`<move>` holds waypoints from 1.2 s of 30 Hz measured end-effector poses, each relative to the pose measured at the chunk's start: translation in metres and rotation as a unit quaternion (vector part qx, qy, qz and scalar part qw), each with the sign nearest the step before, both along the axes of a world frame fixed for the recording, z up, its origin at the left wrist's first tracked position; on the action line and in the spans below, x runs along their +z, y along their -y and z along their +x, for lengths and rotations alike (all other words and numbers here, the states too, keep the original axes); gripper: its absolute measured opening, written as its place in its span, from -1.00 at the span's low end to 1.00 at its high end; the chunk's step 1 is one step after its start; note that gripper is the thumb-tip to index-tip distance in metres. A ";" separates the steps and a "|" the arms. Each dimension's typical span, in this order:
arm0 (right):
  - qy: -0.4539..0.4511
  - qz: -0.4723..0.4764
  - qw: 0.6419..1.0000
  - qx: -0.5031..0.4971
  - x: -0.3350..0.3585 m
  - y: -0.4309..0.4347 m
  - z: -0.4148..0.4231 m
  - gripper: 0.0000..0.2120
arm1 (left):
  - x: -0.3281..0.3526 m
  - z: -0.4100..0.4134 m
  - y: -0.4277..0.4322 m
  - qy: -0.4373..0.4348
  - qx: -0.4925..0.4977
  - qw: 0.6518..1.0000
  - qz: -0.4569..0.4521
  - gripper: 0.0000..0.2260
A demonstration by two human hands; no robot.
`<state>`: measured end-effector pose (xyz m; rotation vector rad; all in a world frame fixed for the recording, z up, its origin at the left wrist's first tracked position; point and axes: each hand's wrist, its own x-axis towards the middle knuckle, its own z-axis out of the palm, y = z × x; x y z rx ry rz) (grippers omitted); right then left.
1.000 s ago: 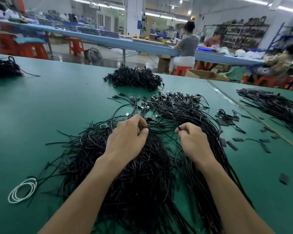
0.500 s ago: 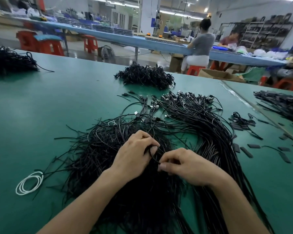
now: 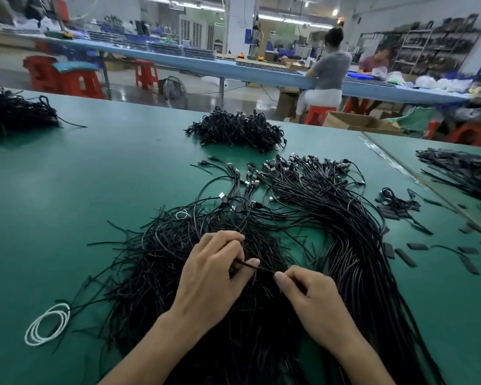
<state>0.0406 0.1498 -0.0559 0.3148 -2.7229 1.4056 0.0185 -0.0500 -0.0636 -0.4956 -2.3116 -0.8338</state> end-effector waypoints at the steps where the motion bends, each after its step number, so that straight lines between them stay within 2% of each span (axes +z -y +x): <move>1: -0.006 -0.002 1.000 -0.008 -0.001 0.000 0.001 -0.66 | 0.001 -0.001 0.000 0.000 -0.004 1.000 0.007 -0.74; 6: -0.036 -0.005 0.998 -0.052 -0.001 -0.002 0.003 -0.60 | 0.002 0.000 0.003 0.010 -0.022 0.993 0.112 -0.78; 10: -0.055 -0.008 0.995 -0.081 0.000 -0.003 0.004 -0.58 | 0.006 0.002 0.005 -0.082 -0.018 0.985 0.151 -0.74; 14: -0.068 -0.025 0.991 -0.112 0.002 -0.005 0.005 -0.57 | 0.028 -0.001 0.015 -0.135 0.035 0.974 0.176 -0.67; 20: -0.048 -0.043 0.983 -0.171 0.002 -0.008 0.002 -0.59 | 0.068 0.002 0.031 -0.153 0.099 0.946 0.268 -0.66; 23: -0.018 -0.051 0.981 -0.188 0.007 -0.011 -0.001 -0.60 | 0.076 0.003 0.040 -0.161 0.122 0.961 0.189 -0.70; 25: 0.002 -0.039 0.979 -0.199 0.014 -0.015 -0.004 -0.62 | 0.077 0.006 0.039 -0.110 0.122 0.983 0.085 -0.69; 28: 0.029 0.068 0.984 -0.160 0.029 -0.015 -0.006 -0.78 | 0.077 0.009 0.030 -0.031 0.106 0.993 -0.050 -0.67; 29: 0.042 0.120 0.981 -0.148 0.033 -0.013 -0.005 -0.66 | 0.079 0.010 0.026 -0.010 0.098 0.993 -0.071 -0.67; 30: 0.039 0.156 0.978 -0.134 0.036 -0.011 -0.003 -0.44 | 0.081 0.010 0.024 0.006 0.090 0.992 -0.087 -0.65; 32: -0.021 0.154 0.981 -0.112 0.046 -0.007 0.002 -0.12 | 0.084 0.008 0.019 0.029 0.070 0.990 -0.119 -0.60; 34: -0.099 0.150 0.981 -0.070 0.057 -0.004 0.004 -0.06 | 0.088 0.006 0.015 0.056 0.035 0.985 -0.157 -0.54; 36: -0.140 0.174 0.975 -0.010 0.063 -0.002 0.003 -0.20 | 0.090 0.005 0.010 0.076 -0.003 0.982 -0.173 -0.52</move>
